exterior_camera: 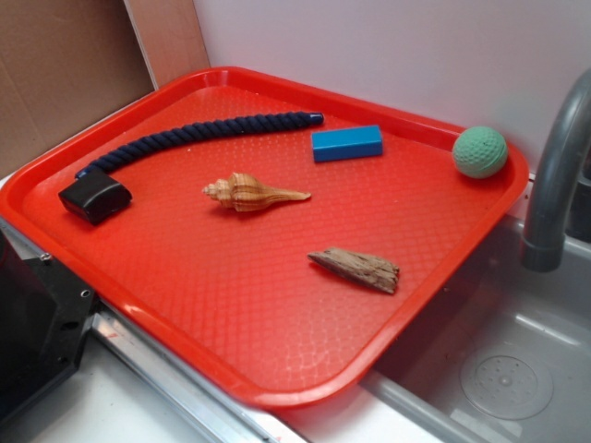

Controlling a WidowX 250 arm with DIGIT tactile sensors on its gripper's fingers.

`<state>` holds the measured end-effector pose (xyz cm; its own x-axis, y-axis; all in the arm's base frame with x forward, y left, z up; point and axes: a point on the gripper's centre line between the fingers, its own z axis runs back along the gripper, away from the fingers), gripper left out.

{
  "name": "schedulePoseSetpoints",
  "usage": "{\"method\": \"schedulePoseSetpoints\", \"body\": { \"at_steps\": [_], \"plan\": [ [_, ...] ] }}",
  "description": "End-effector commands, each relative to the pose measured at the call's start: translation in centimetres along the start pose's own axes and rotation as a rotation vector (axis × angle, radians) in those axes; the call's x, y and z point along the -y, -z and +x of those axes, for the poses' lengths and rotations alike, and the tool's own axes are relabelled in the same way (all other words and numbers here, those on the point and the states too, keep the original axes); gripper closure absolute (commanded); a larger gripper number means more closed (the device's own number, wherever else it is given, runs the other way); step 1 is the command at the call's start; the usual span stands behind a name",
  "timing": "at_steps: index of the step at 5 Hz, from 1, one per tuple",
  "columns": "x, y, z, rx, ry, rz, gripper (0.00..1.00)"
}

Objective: Grab the wood chip.

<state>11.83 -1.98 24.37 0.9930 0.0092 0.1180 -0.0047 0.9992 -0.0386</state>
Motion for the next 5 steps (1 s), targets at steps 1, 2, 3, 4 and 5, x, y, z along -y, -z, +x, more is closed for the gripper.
{"method": "schedulePoseSetpoints", "body": {
  "at_steps": [1,2,3,4,5],
  "plan": [
    [0.0,0.0,0.0,0.000,0.000,0.000,0.00],
    [0.7,1.2,4.9,0.011,0.050,-0.012,0.00],
    [-0.1,2.4,9.8,-0.022,0.014,-0.031,0.00],
    [2.3,6.0,14.5,-0.087,0.249,-0.057,0.00],
    [7.9,9.7,12.7,-0.171,0.496,-0.057,0.00]
  ]
}}
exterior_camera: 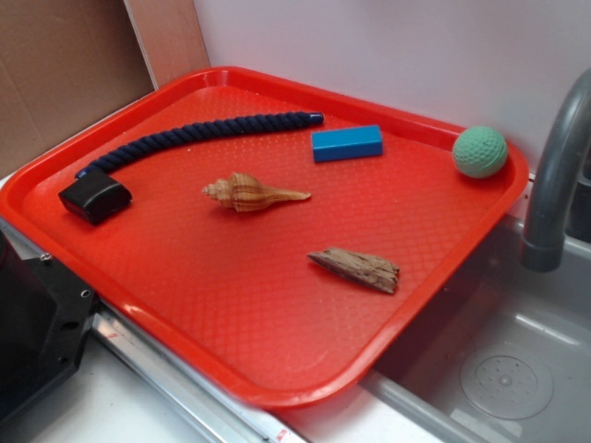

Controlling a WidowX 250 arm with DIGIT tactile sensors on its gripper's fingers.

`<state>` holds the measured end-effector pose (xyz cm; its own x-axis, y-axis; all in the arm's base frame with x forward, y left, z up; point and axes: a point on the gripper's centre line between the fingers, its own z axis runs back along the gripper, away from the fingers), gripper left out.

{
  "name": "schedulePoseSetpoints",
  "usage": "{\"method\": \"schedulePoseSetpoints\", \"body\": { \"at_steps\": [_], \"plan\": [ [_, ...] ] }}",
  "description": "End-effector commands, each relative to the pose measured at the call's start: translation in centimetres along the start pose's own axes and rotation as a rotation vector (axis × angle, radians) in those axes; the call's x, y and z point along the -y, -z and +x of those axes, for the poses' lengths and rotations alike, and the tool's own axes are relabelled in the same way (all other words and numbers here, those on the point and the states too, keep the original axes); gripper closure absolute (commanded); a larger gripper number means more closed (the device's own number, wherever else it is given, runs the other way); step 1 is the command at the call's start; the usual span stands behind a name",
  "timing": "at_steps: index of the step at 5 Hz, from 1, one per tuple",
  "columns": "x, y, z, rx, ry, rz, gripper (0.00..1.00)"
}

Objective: Grab the wood chip.

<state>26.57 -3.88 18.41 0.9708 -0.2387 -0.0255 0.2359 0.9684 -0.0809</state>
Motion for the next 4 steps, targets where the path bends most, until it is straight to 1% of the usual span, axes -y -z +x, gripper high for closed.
{"method": "schedulePoseSetpoints", "body": {
  "at_steps": [1,2,3,4],
  "plan": [
    [10.9,3.2,-1.6,-0.041,0.419,0.019,0.00],
    [14.4,3.2,-4.0,-0.034,0.518,0.018,0.00],
    [14.7,3.5,-4.9,-0.039,0.517,0.033,0.00],
    [14.7,3.5,-4.9,-0.039,0.517,0.033,0.00]
  ]
}}
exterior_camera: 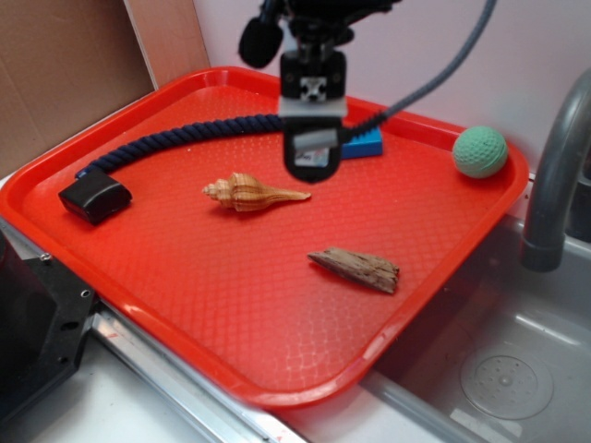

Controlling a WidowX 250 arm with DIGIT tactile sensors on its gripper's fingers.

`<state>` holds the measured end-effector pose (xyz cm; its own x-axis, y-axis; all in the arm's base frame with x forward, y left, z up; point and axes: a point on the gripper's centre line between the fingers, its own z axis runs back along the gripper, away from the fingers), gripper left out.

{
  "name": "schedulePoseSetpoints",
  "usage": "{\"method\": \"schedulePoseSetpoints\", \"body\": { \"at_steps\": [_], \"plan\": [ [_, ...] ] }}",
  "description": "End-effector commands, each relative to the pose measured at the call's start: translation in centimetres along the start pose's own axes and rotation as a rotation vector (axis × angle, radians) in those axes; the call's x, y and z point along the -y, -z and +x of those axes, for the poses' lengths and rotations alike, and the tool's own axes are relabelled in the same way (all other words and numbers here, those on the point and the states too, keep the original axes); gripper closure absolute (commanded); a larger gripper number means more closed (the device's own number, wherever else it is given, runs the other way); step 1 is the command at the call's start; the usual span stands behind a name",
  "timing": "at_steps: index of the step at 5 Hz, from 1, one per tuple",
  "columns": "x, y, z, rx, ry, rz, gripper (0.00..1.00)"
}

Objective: Grab the wood chip.

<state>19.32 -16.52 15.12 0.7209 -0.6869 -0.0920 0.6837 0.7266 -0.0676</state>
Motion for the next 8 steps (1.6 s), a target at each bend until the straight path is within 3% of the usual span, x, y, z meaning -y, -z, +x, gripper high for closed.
{"method": "schedulePoseSetpoints", "body": {
  "at_steps": [1,2,3,4,5,6,7,8],
  "plan": [
    [1.3,-1.0,-0.5,0.064,0.003,0.007,0.00],
    [-2.1,-2.0,2.8,0.054,0.095,0.107,0.00],
    [-2.0,-1.1,4.6,0.034,0.166,0.095,0.00],
    [-0.7,1.9,4.4,-0.014,0.324,0.037,0.00],
    [1.2,3.6,2.6,-0.054,0.479,0.018,0.00],
    [0.4,5.3,1.1,-0.072,0.496,0.054,0.00],
    [-1.8,7.9,0.1,-0.056,0.440,0.050,0.00],
    [-2.9,9.1,0.7,0.002,0.416,0.041,0.00]
  ]
}}
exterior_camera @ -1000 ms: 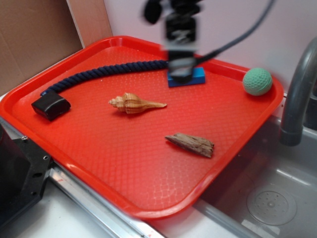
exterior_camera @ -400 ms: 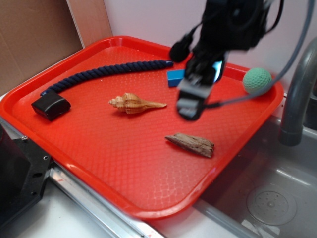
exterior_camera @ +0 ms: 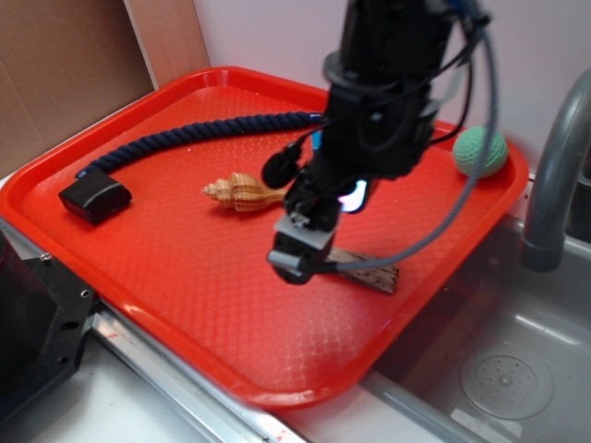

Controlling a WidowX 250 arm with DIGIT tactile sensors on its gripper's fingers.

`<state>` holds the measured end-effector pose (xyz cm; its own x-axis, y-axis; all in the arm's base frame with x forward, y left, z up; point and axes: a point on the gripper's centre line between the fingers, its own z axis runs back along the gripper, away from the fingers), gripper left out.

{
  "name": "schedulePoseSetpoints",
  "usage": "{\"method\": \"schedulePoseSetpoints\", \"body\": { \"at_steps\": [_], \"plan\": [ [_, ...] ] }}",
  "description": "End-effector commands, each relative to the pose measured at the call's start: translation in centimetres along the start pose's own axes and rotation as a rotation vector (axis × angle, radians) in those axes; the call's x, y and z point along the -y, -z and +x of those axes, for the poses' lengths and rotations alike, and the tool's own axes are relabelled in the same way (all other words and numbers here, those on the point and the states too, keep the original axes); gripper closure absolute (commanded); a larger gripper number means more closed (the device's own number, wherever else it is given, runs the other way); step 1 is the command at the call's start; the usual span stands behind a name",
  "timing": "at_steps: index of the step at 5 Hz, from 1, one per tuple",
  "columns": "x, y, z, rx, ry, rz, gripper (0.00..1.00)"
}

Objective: Grab the wood chip.

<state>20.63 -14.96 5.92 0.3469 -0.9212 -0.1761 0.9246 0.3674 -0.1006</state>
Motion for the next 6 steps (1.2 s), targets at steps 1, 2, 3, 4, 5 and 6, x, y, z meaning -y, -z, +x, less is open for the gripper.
{"method": "schedulePoseSetpoints", "body": {
  "at_steps": [1,2,3,4,5,6],
  "plan": [
    [-0.7,1.3,0.4,0.099,-0.021,0.014,0.00],
    [-0.6,1.9,1.5,0.080,0.005,0.006,0.00],
    [-0.3,2.1,2.4,0.079,0.024,0.013,0.00],
    [-0.7,3.3,2.8,0.052,0.027,0.018,0.00],
    [-1.2,5.1,2.2,0.008,0.006,-0.005,0.00],
    [-1.9,7.0,1.1,-0.044,-0.067,-0.049,1.00]
  ]
}}
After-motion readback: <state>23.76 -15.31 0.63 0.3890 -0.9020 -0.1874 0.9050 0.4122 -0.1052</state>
